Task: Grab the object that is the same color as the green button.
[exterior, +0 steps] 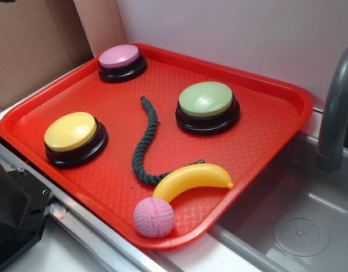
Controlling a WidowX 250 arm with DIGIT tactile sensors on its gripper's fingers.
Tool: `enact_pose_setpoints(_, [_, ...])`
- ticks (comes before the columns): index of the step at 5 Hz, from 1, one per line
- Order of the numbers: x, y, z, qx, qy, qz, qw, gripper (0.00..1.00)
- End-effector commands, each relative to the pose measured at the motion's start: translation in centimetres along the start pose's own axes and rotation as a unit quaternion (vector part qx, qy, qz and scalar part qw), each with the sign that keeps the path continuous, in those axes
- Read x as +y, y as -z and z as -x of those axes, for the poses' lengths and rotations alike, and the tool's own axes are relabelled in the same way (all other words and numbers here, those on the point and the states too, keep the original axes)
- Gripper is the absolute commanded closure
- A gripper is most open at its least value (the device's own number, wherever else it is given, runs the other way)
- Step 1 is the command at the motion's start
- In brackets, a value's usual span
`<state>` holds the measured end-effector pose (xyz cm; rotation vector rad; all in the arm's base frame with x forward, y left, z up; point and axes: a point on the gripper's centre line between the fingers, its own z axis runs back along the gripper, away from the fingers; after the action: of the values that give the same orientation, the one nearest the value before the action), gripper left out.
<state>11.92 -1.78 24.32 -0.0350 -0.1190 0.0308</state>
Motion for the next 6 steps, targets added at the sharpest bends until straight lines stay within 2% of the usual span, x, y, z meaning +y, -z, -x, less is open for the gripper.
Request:
enact_pose_setpoints(1, [0.0,0.0,0.0,0.0,0.0,0.0,1.0,0.0])
enact_pose_setpoints(2, [-0.3,2.0,-1.9,-0.005,0.006,0.019,1.0,0.0])
enact_pose_setpoints(3, [-0.4,4.7,-3.4,-0.009,-0.044,-0.011,0.999,0.0])
enact_pose_setpoints(4, [-1.3,8.5,-5.3,-0.009,-0.074,-0.003,0.997,0.0])
enact_pose_setpoints(5, [-1.4,13.1,-6.7,-0.002,-0.117,-0.019,0.993,0.0])
enact_pose_setpoints(6, [-1.2,17.2,-7.9,-0.017,-0.13,0.019,0.991,0.0])
